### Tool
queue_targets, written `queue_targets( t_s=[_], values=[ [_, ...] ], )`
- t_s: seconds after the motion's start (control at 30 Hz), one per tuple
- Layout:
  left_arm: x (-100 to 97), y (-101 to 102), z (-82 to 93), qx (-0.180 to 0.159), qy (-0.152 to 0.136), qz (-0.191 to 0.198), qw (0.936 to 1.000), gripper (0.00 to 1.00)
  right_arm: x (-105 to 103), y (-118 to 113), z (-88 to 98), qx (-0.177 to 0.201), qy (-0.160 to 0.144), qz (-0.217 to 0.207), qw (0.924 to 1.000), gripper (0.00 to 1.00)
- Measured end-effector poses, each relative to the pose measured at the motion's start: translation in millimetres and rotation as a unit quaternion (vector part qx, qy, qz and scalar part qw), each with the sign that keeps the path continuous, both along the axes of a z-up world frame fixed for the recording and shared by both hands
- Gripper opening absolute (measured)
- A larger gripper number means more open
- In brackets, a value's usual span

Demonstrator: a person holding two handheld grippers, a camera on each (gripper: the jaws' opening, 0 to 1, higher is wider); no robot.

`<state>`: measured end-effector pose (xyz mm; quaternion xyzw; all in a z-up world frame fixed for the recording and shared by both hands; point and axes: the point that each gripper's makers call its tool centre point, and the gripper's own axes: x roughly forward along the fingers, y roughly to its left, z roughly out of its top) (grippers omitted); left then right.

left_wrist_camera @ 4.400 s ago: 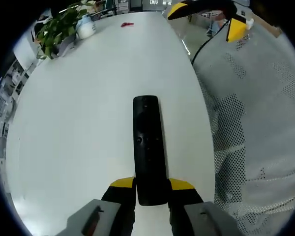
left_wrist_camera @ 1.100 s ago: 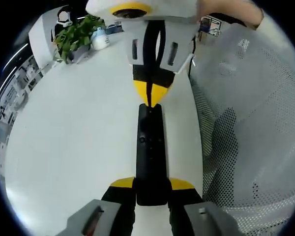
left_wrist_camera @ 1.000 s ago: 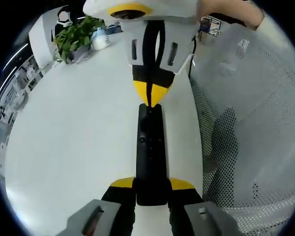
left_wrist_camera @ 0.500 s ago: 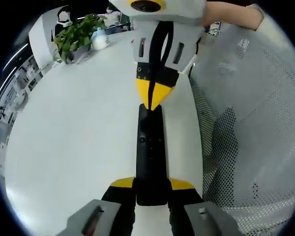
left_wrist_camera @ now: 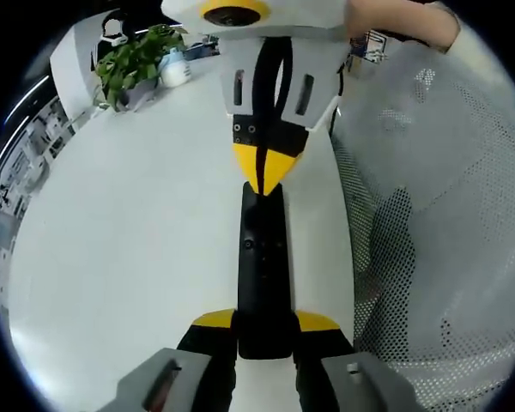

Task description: Press the specified remote control buttons in sequence, fully releasing each button before pressing the next.

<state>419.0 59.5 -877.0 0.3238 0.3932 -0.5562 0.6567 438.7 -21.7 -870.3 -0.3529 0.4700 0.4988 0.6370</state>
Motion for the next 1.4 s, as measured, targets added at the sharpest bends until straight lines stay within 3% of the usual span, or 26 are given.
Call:
queue_targets(
  t_s=[0.13, 0.33, 0.53, 0.63, 0.77, 1.23, 1.4],
  values=[
    [-0.2, -0.2, -0.1, 0.0, 0.0, 0.0, 1.0, 0.25, 0.6, -1.5, 0.5, 0.0, -0.002, -0.01, 1.0, 0.0],
    [-0.4, -0.4, 0.1, 0.0, 0.0, -0.001, 1.0, 0.25, 1.0, -4.0, 2.1, 0.034, -0.002, -0.029, 0.999, 0.0],
    [-0.2, -0.2, 0.2, 0.0, 0.0, -0.001, 1.0, 0.25, -1.2, 2.0, 4.4, 0.05, -0.017, -0.005, 0.9986, 0.0],
    [-0.2, -0.1, 0.3, 0.0, 0.0, -0.001, 1.0, 0.25, -6.3, 11.9, 6.7, 0.074, 0.0, -0.009, 0.9972, 0.0],
    [-0.3, 0.1, 0.2, 0.0, 0.0, 0.0, 1.0, 0.25, -3.9, 12.7, 1.5, 0.055, -0.016, 0.01, 0.9983, 0.0],
    [-0.4, 0.3, 0.4, -0.002, 0.002, 0.001, 1.0, 0.25, -2.5, 14.6, 0.8, -0.003, -0.006, 0.019, 0.9998, 0.0],
    [-0.6, 0.3, 0.5, -0.003, 0.002, 0.002, 1.0, 0.25, -5.1, 13.8, 0.4, -0.017, -0.025, 0.036, 0.9989, 0.0]
  ],
)
